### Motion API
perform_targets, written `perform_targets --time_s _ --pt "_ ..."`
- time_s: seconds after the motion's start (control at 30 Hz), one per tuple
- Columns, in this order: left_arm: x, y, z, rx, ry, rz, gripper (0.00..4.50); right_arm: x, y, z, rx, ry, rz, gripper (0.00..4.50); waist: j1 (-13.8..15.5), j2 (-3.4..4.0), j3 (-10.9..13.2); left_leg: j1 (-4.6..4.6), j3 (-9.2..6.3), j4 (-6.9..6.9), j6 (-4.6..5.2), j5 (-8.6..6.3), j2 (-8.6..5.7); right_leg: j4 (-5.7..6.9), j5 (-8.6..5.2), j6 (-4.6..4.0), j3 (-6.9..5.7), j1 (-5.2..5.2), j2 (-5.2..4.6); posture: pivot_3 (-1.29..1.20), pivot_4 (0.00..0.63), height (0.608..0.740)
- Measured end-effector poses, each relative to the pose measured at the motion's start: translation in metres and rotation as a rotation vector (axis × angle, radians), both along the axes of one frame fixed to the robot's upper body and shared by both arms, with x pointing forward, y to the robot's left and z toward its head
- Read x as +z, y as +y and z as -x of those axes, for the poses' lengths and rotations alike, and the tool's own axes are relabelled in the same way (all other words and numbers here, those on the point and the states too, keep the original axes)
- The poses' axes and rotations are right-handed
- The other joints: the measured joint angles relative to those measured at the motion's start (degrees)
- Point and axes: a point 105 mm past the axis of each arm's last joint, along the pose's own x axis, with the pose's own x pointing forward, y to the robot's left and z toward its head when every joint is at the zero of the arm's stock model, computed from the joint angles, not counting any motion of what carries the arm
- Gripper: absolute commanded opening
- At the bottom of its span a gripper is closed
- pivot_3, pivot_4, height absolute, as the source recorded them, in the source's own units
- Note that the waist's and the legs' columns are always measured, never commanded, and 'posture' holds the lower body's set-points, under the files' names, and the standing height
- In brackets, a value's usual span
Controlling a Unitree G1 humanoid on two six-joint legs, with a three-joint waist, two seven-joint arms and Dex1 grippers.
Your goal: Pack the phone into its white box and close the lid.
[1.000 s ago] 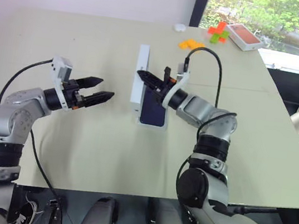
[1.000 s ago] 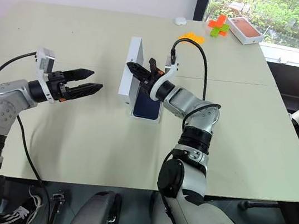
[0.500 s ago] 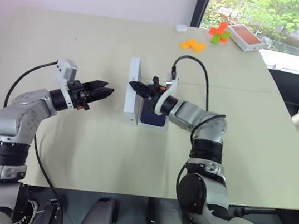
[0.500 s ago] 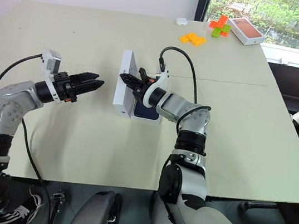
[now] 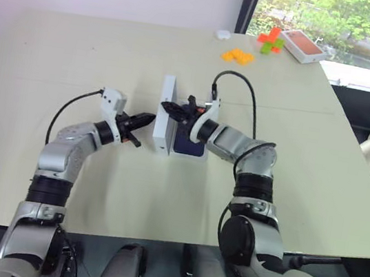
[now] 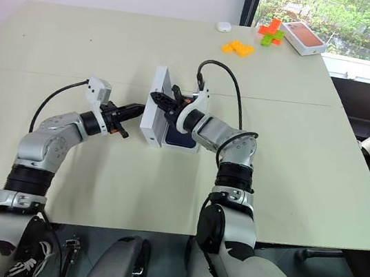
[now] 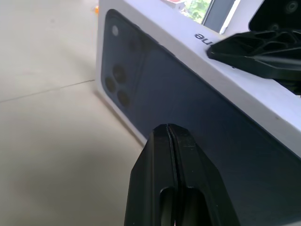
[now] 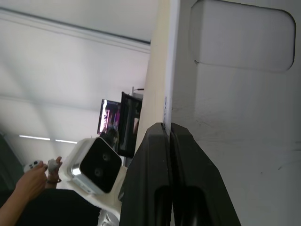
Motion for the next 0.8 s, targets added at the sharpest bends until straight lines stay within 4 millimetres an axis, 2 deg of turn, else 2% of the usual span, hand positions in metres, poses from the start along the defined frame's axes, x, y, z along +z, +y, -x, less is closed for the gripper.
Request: perform_targets --time_s 0.1,0.27,0.3,0.4,0.53,0.8 --pt "-0.001 -0.001 -0.003 0.006 -0.009 -0.004 0.0 -0.004 -0.001 -0.001 -0.006 0.015 0.009 1.37 0.0 0.01 -0.01 0.01 0.0 0.01 0.0 0.0 0.02 0.01 0.0 0.0 0.0 0.0 0.01 0.0 0.15 0.74" --pt "-0.003 0.0 -0.005 0.015 -0.014 -0.008 0.0 -0.012 -0.003 -0.001 -0.019 0.026 0.045 3.99 0.02 0.01 -0.02 0.01 0.01 0.05 0.0 0.0 0.01 0.04 0.0 0.0 0.01 0.0 0.01 0.0 0.15 0.74" --pt "-0.003 -0.001 -0.005 0.014 -0.013 -0.007 0.0 -0.014 -0.003 -0.001 -0.018 0.027 0.051 4.39 0.03 0.01 -0.02 0.01 0.01 0.05 0.0 0.0 0.01 0.04 0.0 0.0 0.0 0.0 0.0 0.0 0.15 0.74" --pt "-0.003 -0.002 -0.005 0.011 -0.013 -0.005 0.0 -0.017 -0.007 0.0 -0.023 0.016 0.086 4.39 0.03 0.0 -0.02 0.0 0.01 0.05 0.0 0.0 0.01 0.05 0.0 0.0 0.0 0.0 0.0 0.0 0.15 0.74" --pt "-0.005 -0.008 -0.004 -0.005 -0.008 0.0 0.0 -0.008 -0.02 0.001 -0.037 -0.053 0.134 4.39 0.24 0.0 -0.02 0.0 0.01 0.06 0.0 0.0 -0.01 0.05 0.0 0.0 -0.01 0.03 -0.01 0.0 0.15 0.74" --pt "-0.006 -0.023 -0.003 -0.038 -0.006 0.024 0.0 0.025 -0.087 0.003 -0.09 -0.294 0.35 4.39 0.35 0.0 -0.02 0.0 0.03 0.08 0.02 0.0 -0.04 0.01 0.0 0.01 -0.01 0.05 0.0 0.0 0.15 0.74"
